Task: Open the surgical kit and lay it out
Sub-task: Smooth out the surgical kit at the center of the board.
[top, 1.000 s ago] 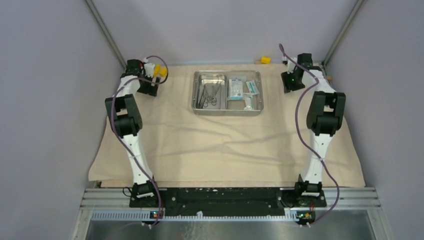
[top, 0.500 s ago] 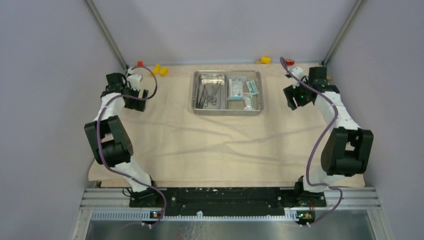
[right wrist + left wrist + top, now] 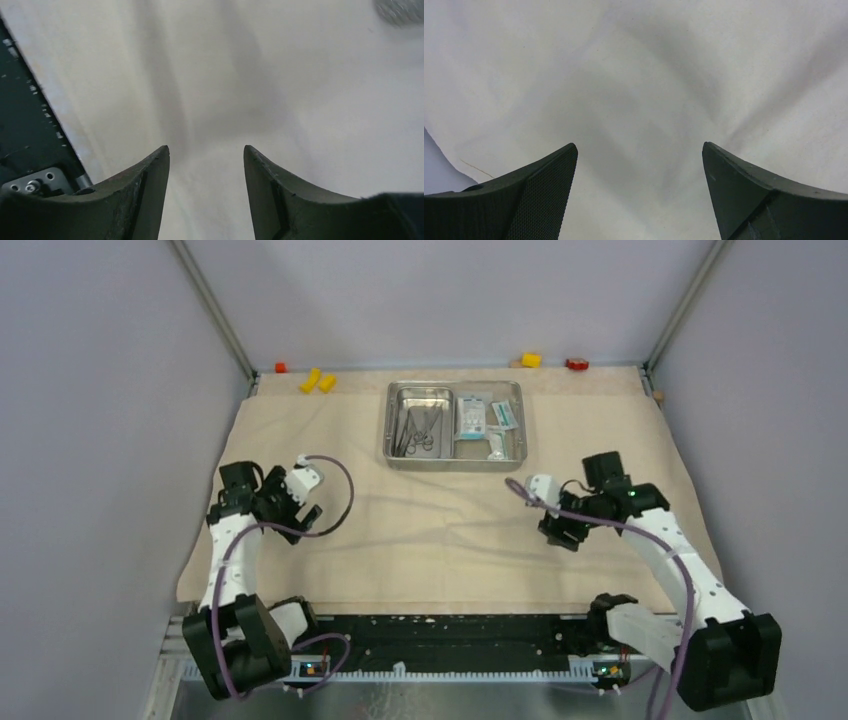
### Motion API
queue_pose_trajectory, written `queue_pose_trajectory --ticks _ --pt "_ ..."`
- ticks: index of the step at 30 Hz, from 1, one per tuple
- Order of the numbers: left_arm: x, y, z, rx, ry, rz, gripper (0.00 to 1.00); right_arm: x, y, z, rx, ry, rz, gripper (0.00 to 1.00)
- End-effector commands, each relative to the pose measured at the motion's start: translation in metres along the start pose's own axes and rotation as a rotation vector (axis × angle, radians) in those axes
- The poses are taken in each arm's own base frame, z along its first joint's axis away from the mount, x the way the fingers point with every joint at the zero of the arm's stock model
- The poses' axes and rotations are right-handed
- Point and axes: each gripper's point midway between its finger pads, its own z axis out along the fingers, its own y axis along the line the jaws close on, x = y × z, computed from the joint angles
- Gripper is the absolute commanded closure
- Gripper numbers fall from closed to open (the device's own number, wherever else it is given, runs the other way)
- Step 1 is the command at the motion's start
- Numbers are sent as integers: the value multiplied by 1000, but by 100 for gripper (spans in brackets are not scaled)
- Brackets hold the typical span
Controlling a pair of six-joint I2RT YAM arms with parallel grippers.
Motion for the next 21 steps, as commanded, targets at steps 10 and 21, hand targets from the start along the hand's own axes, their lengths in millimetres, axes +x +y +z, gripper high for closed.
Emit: queue_pose_trajectory --ticks 10,21 --pt "-36 49 4 -89 -83 -148 1 -61 117 84 -302 3 -501 58" --pt "-40 61 22 -47 -80 -272 1 -49 159 115 -381 30 -708 71"
